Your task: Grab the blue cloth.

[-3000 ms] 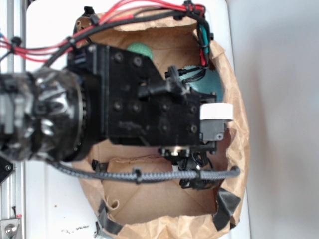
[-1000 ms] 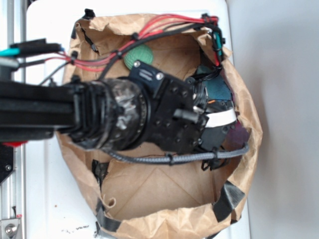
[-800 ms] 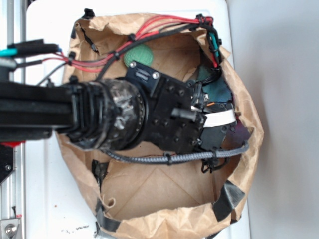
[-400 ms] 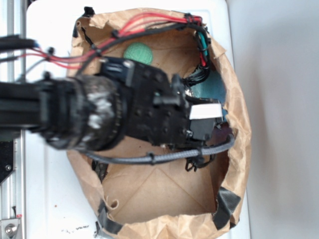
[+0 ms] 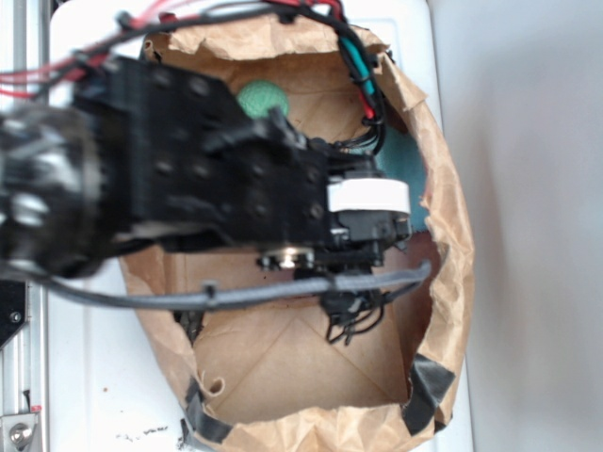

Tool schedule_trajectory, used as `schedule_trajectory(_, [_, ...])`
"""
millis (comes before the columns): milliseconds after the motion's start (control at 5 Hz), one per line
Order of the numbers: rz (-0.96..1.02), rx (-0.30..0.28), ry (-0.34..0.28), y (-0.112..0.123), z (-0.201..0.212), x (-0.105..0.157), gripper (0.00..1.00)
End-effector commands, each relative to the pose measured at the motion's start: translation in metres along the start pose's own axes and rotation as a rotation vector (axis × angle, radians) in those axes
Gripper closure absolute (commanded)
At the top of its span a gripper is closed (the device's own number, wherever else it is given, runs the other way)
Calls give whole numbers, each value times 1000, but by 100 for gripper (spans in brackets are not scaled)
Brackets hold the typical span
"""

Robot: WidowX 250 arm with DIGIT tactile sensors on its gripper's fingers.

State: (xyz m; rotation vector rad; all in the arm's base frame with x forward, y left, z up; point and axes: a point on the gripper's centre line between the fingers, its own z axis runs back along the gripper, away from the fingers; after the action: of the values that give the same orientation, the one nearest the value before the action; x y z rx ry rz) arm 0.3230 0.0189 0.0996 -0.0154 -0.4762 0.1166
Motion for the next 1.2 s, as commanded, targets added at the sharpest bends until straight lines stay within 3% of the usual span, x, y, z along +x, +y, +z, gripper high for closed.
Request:
schedule_trajectory(0, [-17,-56,-64,6,50,21,100])
schedule_trajectory(200, [-32,-67,-70,4,52,18,100])
schedule_trajectory(400, [-43,-42,-60,2,46,20,96])
schedule_trajectory(600, [-29,-8,-65,1,28,23,0])
schedule_trajectory(1000, [-19,13,-65,8,-11,29,0])
